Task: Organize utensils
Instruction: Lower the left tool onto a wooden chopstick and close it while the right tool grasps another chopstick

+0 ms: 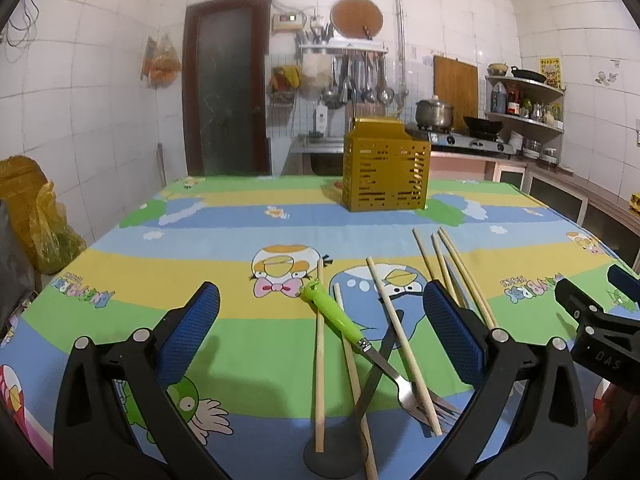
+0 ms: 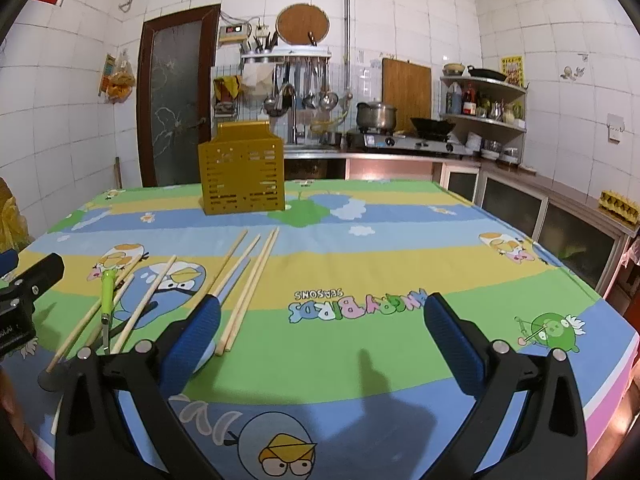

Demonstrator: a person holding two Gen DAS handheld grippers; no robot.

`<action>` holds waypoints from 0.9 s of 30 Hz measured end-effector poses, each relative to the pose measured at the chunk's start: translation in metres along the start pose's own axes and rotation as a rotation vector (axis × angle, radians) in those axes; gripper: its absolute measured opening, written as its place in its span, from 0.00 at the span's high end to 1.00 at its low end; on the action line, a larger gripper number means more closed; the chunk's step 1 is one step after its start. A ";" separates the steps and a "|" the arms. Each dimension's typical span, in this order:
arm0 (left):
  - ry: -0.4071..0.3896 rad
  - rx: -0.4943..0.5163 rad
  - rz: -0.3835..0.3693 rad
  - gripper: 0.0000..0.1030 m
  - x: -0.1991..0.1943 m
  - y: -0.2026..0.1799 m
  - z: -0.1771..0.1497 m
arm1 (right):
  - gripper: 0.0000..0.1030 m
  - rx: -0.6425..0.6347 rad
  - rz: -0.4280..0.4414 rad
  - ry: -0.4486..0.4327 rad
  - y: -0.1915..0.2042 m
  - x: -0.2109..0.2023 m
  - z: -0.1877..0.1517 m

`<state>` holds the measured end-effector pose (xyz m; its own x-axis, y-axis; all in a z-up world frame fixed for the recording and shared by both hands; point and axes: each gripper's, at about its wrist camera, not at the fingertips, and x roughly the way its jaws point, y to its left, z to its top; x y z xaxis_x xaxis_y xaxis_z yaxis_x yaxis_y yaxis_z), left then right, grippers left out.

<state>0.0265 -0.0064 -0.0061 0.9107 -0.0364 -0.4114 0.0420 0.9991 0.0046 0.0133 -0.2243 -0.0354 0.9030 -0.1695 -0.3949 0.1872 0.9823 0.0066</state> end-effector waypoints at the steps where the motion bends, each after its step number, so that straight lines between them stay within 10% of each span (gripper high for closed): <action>1: 0.016 -0.002 -0.001 0.05 0.003 0.001 0.002 | 0.04 0.001 0.000 0.014 0.000 0.002 0.001; 15: 0.220 -0.001 0.016 0.05 0.069 0.004 0.049 | 0.04 -0.013 0.060 0.158 0.022 0.063 0.070; 27: 0.421 -0.044 0.044 0.05 0.120 0.020 0.026 | 0.04 -0.062 0.012 0.407 0.022 0.152 0.064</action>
<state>0.1477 0.0083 -0.0315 0.6637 0.0093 -0.7480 -0.0189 0.9998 -0.0044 0.1797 -0.2335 -0.0369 0.6761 -0.1252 -0.7260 0.1433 0.9890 -0.0371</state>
